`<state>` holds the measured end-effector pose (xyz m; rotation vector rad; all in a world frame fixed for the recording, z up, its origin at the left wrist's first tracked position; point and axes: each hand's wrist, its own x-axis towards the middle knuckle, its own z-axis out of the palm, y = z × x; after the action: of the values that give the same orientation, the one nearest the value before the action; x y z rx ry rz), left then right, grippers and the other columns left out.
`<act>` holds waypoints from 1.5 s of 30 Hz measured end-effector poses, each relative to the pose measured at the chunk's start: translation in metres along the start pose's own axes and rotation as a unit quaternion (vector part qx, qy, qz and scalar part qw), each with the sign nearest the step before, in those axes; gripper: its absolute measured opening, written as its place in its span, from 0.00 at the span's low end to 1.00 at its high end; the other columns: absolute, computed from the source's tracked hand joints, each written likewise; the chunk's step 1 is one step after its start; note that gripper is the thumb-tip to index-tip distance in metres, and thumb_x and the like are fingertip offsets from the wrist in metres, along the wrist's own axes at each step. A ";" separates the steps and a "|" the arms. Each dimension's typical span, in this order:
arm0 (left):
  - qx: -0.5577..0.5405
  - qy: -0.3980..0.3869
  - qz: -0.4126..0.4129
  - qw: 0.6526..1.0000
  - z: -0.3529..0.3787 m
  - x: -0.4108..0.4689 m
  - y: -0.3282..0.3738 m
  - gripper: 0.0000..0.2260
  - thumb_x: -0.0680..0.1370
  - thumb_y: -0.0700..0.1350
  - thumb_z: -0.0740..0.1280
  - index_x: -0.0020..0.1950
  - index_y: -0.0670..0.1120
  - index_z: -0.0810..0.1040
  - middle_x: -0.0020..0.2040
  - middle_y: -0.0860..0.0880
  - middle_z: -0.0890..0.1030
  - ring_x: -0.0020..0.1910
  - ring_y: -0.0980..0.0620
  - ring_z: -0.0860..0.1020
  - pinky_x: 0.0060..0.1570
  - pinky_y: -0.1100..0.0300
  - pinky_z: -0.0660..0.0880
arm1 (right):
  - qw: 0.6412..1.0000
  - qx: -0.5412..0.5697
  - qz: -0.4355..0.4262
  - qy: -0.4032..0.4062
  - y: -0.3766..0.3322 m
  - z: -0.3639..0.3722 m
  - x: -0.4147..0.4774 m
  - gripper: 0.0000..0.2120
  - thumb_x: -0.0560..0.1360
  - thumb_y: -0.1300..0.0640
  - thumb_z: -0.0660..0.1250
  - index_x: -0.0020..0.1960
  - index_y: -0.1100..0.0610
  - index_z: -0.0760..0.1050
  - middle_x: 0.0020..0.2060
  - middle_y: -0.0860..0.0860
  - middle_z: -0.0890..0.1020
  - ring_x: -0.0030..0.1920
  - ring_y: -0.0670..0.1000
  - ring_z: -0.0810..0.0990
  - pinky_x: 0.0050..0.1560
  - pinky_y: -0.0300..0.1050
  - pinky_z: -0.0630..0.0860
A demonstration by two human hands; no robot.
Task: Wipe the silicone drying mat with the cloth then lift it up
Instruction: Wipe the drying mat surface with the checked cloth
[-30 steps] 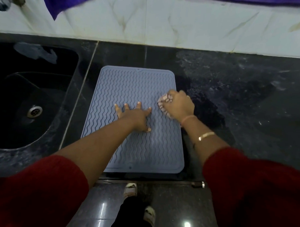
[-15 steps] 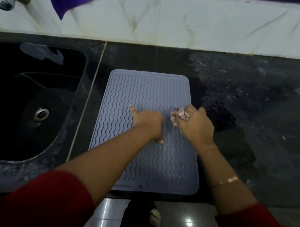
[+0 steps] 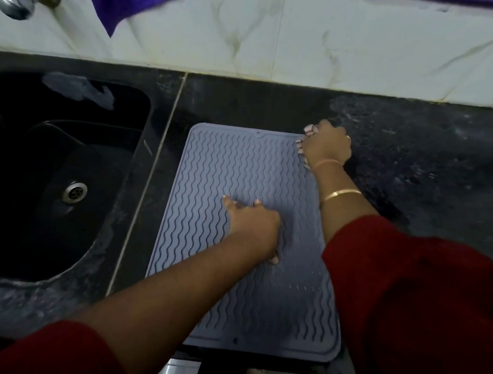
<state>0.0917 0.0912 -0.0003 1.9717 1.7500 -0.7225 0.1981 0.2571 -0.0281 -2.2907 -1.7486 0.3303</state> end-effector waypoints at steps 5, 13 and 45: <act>0.006 0.000 0.001 1.000 -0.003 0.001 0.001 0.36 0.69 0.60 0.72 0.74 0.54 0.64 0.76 0.41 0.60 0.72 0.34 0.62 0.66 0.27 0.45 | 0.967 -0.091 -0.236 0.032 -0.043 0.013 -0.018 0.13 0.74 0.57 0.64 0.58 0.54 0.74 0.56 0.59 0.74 0.56 0.62 0.73 0.52 0.59 0.73; -0.003 -0.005 -0.015 1.000 0.000 0.001 0.001 0.38 0.69 0.61 0.72 0.75 0.54 0.62 0.78 0.42 0.55 0.73 0.30 0.57 0.66 0.26 0.45 | 0.990 -0.063 -0.127 0.005 0.042 -0.017 0.027 0.13 0.77 0.58 0.62 0.61 0.52 0.73 0.62 0.62 0.69 0.61 0.66 0.68 0.55 0.62 0.73; -0.153 -0.007 -0.029 0.988 0.034 -0.014 -0.008 0.38 0.75 0.63 0.63 0.75 0.66 0.39 0.77 0.55 0.32 0.74 0.38 0.32 0.64 0.26 0.37 | 0.954 -0.008 -0.263 -0.140 0.121 -0.041 -0.290 0.15 0.74 0.46 0.64 0.60 0.46 0.70 0.54 0.53 0.70 0.50 0.58 0.76 0.43 0.47 0.74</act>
<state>0.0792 0.0605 -0.0178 1.7129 1.7951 -0.4526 0.2467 -0.0555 -0.0191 -1.7491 -2.4160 0.5491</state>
